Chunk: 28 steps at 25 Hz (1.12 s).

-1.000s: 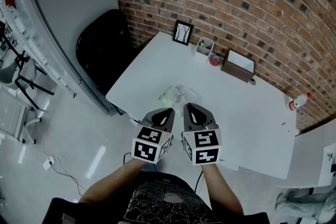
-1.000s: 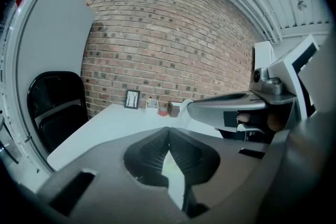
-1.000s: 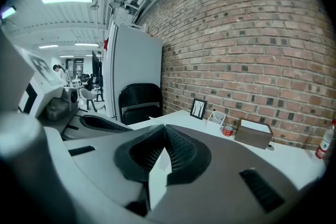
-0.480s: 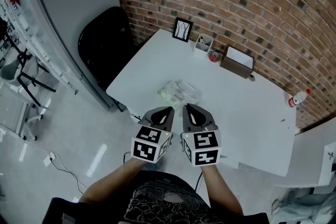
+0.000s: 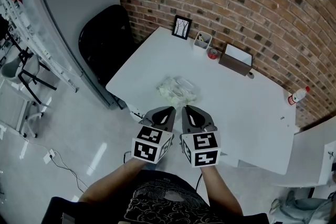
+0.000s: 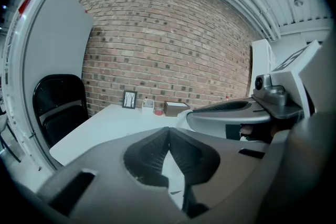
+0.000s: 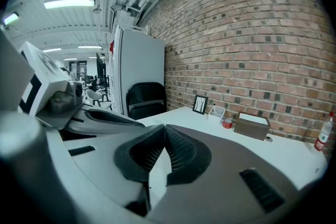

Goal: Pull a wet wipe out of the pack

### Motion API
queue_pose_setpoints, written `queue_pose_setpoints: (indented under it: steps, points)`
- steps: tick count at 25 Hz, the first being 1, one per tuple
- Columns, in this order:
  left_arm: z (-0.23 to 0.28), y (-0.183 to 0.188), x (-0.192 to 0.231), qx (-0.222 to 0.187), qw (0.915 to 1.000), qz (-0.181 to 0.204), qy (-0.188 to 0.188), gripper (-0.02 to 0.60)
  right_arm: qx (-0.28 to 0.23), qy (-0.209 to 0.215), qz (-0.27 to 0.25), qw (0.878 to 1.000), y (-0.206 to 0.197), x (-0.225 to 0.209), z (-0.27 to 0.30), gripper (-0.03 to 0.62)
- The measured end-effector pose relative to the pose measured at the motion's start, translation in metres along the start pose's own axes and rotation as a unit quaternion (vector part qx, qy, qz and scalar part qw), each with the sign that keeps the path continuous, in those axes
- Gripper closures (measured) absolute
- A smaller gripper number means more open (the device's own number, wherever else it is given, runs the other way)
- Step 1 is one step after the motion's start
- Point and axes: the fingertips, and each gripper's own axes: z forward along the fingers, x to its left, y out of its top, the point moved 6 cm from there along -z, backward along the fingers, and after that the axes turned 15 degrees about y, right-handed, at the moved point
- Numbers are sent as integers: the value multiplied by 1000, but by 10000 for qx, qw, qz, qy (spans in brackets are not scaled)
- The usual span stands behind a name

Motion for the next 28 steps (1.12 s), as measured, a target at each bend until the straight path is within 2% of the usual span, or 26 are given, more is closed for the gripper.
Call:
queue_pose_setpoints:
  steps: [9, 28]
  points:
    - [-7, -4, -9, 24, 10000, -6, 1, 569, 111, 53, 92, 9999, -14, 6, -8, 577]
    - [0, -7, -13, 70, 10000, -15, 4, 569, 89, 23, 130, 9999, -17, -2, -11, 577]
